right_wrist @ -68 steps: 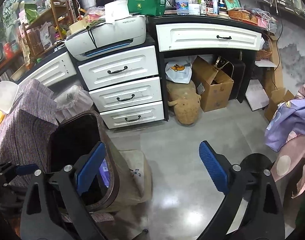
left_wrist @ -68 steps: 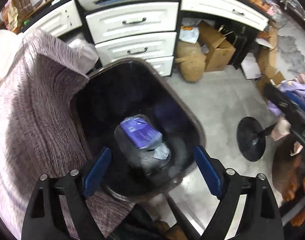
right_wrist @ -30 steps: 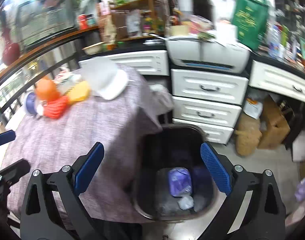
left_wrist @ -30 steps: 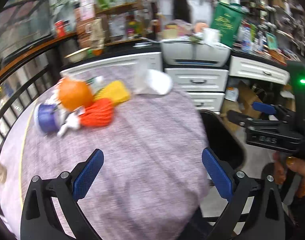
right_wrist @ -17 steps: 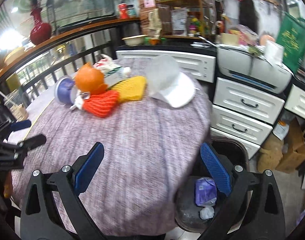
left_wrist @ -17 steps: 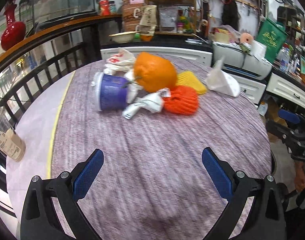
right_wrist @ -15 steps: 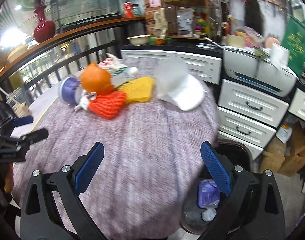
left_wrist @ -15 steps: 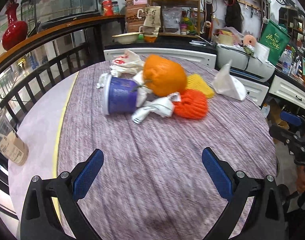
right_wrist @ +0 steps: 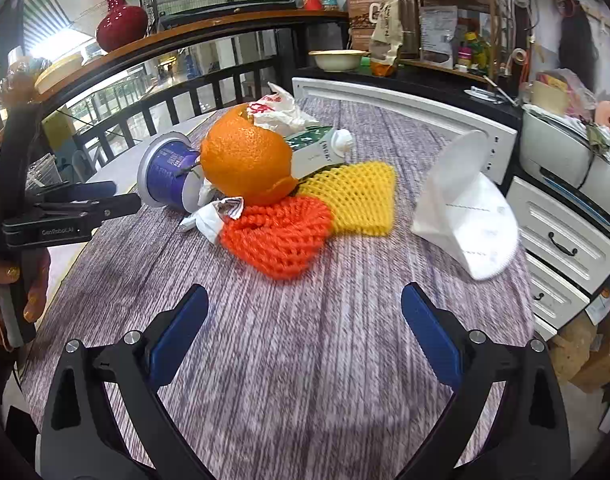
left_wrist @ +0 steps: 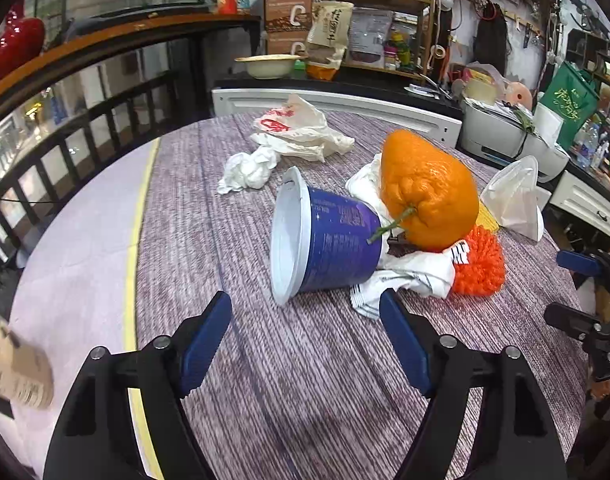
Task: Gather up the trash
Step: 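Move the left gripper back to the blue-and-white cup on the table, then grasp the cup rim with the left gripper while the right gripper grasps the orange mesh, then carry the cup with the left gripper while the right gripper carries the mesh to the bin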
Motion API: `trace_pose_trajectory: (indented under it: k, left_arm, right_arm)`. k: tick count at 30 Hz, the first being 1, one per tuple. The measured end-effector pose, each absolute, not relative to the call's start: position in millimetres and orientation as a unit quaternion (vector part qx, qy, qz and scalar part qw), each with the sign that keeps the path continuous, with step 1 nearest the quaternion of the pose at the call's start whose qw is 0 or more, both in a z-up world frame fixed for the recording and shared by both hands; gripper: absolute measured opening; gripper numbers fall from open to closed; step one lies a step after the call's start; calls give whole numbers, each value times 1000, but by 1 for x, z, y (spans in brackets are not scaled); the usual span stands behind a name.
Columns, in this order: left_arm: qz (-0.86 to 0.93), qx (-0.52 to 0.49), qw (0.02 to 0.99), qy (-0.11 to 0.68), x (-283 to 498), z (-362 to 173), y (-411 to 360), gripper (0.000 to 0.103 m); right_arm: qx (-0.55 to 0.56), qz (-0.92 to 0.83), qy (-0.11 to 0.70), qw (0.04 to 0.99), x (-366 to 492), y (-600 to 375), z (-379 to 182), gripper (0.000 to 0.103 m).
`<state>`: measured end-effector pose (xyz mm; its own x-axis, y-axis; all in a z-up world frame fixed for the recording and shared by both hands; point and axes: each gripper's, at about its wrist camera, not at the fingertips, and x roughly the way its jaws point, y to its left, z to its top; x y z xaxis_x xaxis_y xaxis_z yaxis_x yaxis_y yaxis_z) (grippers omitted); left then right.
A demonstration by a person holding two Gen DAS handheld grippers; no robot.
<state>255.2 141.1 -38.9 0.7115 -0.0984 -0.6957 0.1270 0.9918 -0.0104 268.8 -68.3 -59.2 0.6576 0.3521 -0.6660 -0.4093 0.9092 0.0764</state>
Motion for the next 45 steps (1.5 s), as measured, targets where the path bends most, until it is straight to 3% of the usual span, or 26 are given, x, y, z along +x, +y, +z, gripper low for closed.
trace_pose_trajectory:
  k: [6,9,11,13,15,18,20,24,45]
  left_arm:
    - [-136,17,916,378,279,-43,144,67]
    - [-151,21,913,379,285,-45,141,58]
    - [-161,29,910,382,285,-48,136,50]
    - [-165,35,908,384,284,-51,132,34]
    - [-169,35,906,386,282,-53,129,20]
    - [-171,29,907,383,276,-53,128,10]
    - [-168,24,908,383,274,-53,128,9]
    - [-153,9,913,377,265,-49,132,8]
    - [-98,-8,931,353,200,-40,121,8]
  right_arm:
    - [-63,225,372,899,296,-47,-66,96]
    - [-62,233,381,893,309,-41,-70,96]
    - [-67,234,388,889,314,-36,-74,96]
    - [-75,233,393,886,318,-31,-77,93]
    - [-74,238,401,882,321,-29,-81,71]
    - [-66,248,406,877,318,-30,-82,52]
    - [-65,251,405,877,314,-31,-81,41]
    - [-62,253,402,878,304,-34,-79,28]
    - [-37,253,370,893,233,-77,-67,24]
